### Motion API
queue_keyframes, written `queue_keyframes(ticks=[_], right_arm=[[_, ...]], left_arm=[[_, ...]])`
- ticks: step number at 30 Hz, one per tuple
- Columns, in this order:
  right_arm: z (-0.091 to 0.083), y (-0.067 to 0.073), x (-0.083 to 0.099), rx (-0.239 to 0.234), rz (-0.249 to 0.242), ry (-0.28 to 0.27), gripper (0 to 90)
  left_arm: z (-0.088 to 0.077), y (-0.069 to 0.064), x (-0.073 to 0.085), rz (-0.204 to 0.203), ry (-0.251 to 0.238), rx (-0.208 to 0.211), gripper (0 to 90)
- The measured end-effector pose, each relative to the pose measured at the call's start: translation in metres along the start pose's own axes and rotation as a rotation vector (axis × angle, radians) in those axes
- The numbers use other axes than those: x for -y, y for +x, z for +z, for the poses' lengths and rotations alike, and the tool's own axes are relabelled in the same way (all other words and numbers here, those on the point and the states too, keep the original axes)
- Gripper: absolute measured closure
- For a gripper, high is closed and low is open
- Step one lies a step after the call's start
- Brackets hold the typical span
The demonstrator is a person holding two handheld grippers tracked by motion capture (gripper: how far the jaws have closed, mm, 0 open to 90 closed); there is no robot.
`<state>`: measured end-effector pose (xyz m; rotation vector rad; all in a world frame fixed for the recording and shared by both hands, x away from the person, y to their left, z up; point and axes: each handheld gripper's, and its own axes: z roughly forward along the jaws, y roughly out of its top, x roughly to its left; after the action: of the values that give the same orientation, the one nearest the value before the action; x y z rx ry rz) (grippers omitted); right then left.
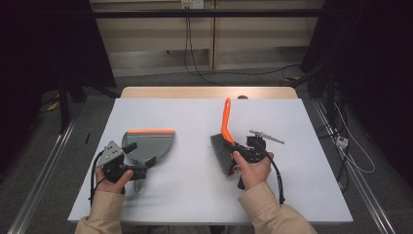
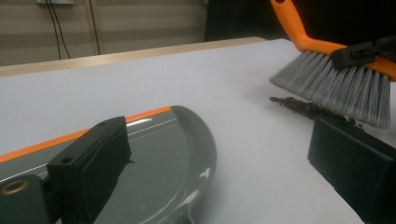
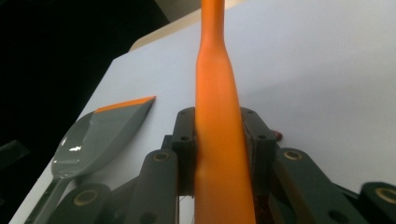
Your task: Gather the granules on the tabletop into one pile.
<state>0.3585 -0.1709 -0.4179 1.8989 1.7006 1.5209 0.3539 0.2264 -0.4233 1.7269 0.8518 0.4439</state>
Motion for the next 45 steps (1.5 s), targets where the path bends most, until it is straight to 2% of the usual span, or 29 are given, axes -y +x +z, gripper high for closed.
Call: queue_keyframes(ticks=[3,5,7,10,11,16,19,21,24,26,31,34,45], right_arm=[[-0.002,0.002,-0.006,-0.038,-0.032,0.000,71.3],[-0.002,0.001,-0.006,-0.101,-0.100,0.015,71.3],[-0.002,0.000,-0.003,-0.116,-0.146,0.060,71.3],[0.001,-0.006,0.003,-0.185,-0.215,0.128,71.3],[0.002,-0.008,0.006,-0.219,-0.259,0.165,71.3],[0.006,-0.014,0.010,-0.364,-0.407,0.250,71.3],[0.012,-0.022,0.006,-0.417,-0.494,0.304,71.4],[0.017,-0.028,0.001,-0.474,-0.501,0.322,71.3],[0.022,-0.031,-0.004,-0.527,-0.566,0.338,71.3],[0.027,-0.035,-0.007,-0.563,-0.577,0.350,71.3],[0.036,-0.041,-0.014,-0.619,-0.603,0.376,71.2],[0.041,-0.044,-0.018,-0.644,-0.619,0.383,71.1],[0.053,-0.048,-0.028,-0.671,-0.665,0.383,71.1]], left_arm=[[0.000,0.000,0.000,0.002,0.002,0.000,5.5],[-0.001,0.000,0.000,0.002,0.002,0.001,5.5],[-0.001,0.000,0.000,-0.005,-0.002,-0.001,5.4],[-0.001,0.001,0.000,-0.006,0.000,-0.002,5.4],[-0.001,0.001,0.001,-0.001,0.003,-0.001,5.4],[0.002,0.000,0.001,0.000,0.009,0.004,5.4],[0.002,0.000,0.001,-0.003,0.010,0.005,5.4],[0.002,0.000,0.001,-0.004,0.009,0.005,5.4],[0.002,0.000,0.001,-0.005,0.008,0.005,5.4],[0.002,0.000,0.001,-0.011,0.003,0.006,5.4],[0.000,0.000,0.000,-0.010,0.002,0.003,5.4],[0.001,0.000,0.000,-0.015,0.002,0.004,5.5],[0.002,0.000,0.001,-0.013,0.007,0.000,5.4]])
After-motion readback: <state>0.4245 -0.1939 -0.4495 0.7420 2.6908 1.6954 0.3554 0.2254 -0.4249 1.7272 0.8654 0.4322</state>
